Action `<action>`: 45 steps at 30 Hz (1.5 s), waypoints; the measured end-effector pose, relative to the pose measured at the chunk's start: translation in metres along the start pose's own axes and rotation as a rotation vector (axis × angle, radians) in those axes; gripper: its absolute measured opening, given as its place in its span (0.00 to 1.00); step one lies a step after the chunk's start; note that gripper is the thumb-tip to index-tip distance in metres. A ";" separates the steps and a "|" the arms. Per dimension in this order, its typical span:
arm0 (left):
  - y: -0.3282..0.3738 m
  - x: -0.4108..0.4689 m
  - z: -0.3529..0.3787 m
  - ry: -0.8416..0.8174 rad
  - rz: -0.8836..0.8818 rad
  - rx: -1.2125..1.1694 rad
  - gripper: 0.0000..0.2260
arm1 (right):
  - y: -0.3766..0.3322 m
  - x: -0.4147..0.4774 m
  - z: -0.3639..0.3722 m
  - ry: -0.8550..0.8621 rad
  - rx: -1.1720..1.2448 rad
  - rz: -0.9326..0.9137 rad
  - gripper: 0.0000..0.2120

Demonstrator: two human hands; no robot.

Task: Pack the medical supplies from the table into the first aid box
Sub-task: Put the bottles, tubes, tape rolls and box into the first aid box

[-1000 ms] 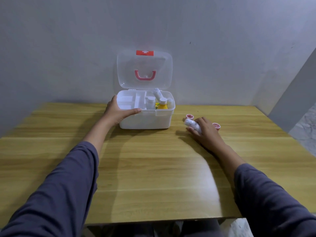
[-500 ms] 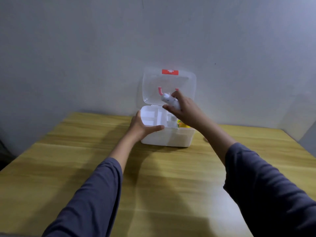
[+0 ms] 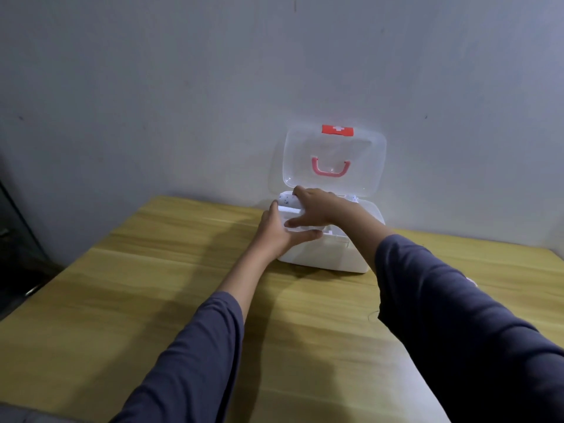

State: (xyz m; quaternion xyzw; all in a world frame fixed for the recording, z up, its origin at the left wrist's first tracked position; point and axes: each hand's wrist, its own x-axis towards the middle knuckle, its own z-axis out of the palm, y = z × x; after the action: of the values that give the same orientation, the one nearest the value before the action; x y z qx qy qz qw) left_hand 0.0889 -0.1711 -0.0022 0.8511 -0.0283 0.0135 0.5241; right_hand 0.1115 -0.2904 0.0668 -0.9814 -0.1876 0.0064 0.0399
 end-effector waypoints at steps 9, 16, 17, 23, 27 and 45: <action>0.001 -0.001 0.001 0.016 0.008 0.008 0.53 | 0.006 -0.003 -0.015 -0.079 0.223 0.061 0.30; 0.001 -0.001 0.002 0.020 -0.001 0.004 0.52 | 0.005 -0.011 -0.017 -0.069 0.222 0.046 0.22; 0.002 -0.001 0.002 0.013 -0.006 0.005 0.53 | 0.004 -0.010 -0.016 -0.046 0.252 0.051 0.21; 0.004 -0.001 0.000 0.030 0.005 0.049 0.54 | -0.003 -0.008 -0.012 0.028 0.321 0.074 0.21; 0.004 -0.003 0.000 0.030 0.041 0.037 0.52 | -0.005 -0.009 -0.015 0.025 0.516 0.108 0.19; -0.006 0.001 0.000 0.023 0.054 -0.060 0.45 | 0.016 -0.002 -0.008 0.160 0.479 0.386 0.24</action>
State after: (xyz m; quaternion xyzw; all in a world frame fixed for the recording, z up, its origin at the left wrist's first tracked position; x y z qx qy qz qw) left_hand 0.0902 -0.1688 -0.0073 0.8338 -0.0459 0.0366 0.5490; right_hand 0.1157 -0.3061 0.0734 -0.9590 0.0125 -0.0195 0.2824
